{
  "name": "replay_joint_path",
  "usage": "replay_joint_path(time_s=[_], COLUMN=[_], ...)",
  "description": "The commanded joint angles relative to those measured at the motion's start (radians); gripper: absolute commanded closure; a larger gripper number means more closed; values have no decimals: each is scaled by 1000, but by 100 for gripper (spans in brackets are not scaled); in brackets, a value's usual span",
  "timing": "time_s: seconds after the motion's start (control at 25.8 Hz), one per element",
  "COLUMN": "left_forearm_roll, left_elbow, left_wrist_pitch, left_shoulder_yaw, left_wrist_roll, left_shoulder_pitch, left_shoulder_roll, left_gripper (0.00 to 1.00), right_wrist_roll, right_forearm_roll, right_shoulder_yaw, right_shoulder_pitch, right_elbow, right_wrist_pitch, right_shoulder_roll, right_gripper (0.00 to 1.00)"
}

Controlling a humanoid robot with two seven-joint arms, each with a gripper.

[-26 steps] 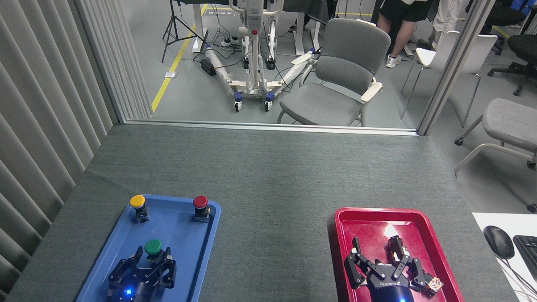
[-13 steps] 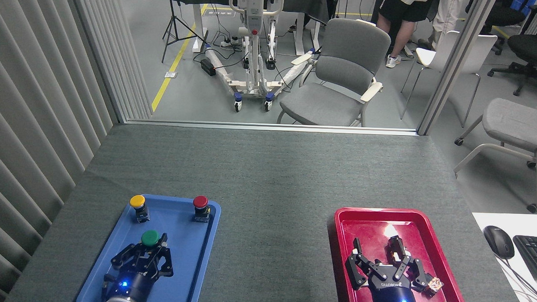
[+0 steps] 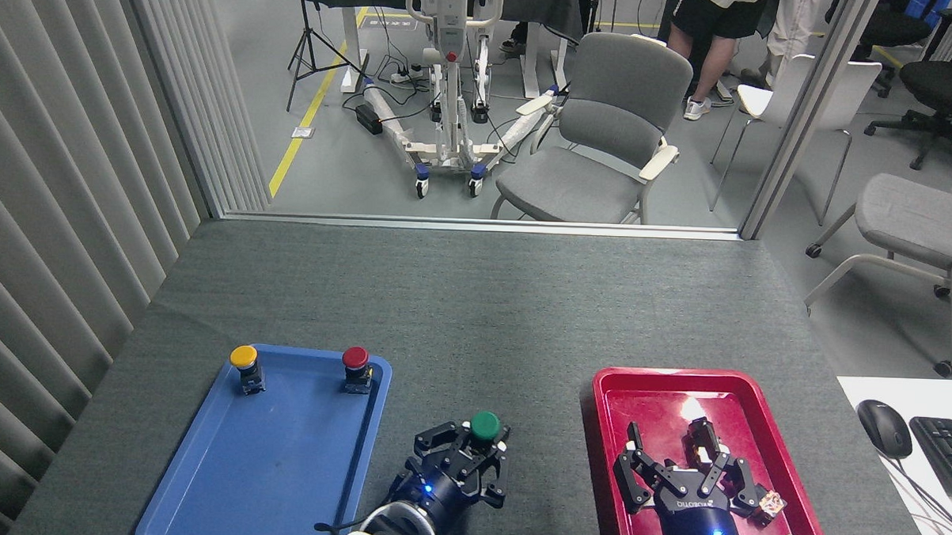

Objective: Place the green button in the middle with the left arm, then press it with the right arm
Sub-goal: 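Carry the green button out of the tray toward the table middle, then set the green button on the table and open the left hand, then withdraw the left hand and lower the right hand onto the green button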

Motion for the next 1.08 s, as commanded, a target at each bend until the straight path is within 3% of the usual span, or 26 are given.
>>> replay_joint_path(time_s=[0.0, 0.12, 0.15, 0.19, 0.23, 0.39, 0.5, 0.66, 0.74, 0.85, 0.89, 1.05], left_forearm_roll=[7, 57, 80, 99, 103, 103, 103, 123, 163, 189, 189, 188], left_elbow=[19, 48, 89, 138, 164, 169, 49, -228, -302, -411, -449, -504], left_wrist_pitch=[62, 46, 21, -7, -17, -10, -46, -46, -45, -23, -10, 43], left_shoulder_yaw=[-74, -76, -77, -76, -74, -77, -74, -65, -65, -56, -37, 32], left_wrist_roll=[2, 2, 5, 14, 31, 74, 65, 60, 60, 74, 76, 65], left_shoulder_pitch=[-10, -16, -30, -42, -44, -44, -24, 65, 93, 153, 183, 257], left_shoulder_roll=[-9, -9, -9, -8, -8, -8, 9, 124, 167, 259, 293, 342], left_gripper=[100, 100, 83, 51, 35, 2, 1, 1, 1, 1, 1, 1], right_wrist_roll=[1, 1, 1, 1, 1, -2, -1, 4, 4, 1, -1, -13], right_forearm_roll=[0, 0, 0, 0, 0, 2, 3, 29, 55, 98, 109, 112], right_shoulder_yaw=[0, 1, 3, 3, 4, 23, 33, 40, 70, 118, 145, 213], right_shoulder_pitch=[0, 2, 2, 2, 2, -1, -1, 0, -6, -26, -47, -76], right_elbow=[3, 3, 3, 3, 3, 3, 3, 3, 3, 5, 8, 45], right_wrist_pitch=[-4, -2, -4, -7, -8, -11, -5, -4, -8, -24, -37, -76], right_shoulder_roll=[-1, -1, -2, -2, -2, -2, -2, 4, 7, 8, 8, 19], right_gripper=[0, 0, 1, 1, 1, 6, 10, 23, 42, 89, 100, 100])
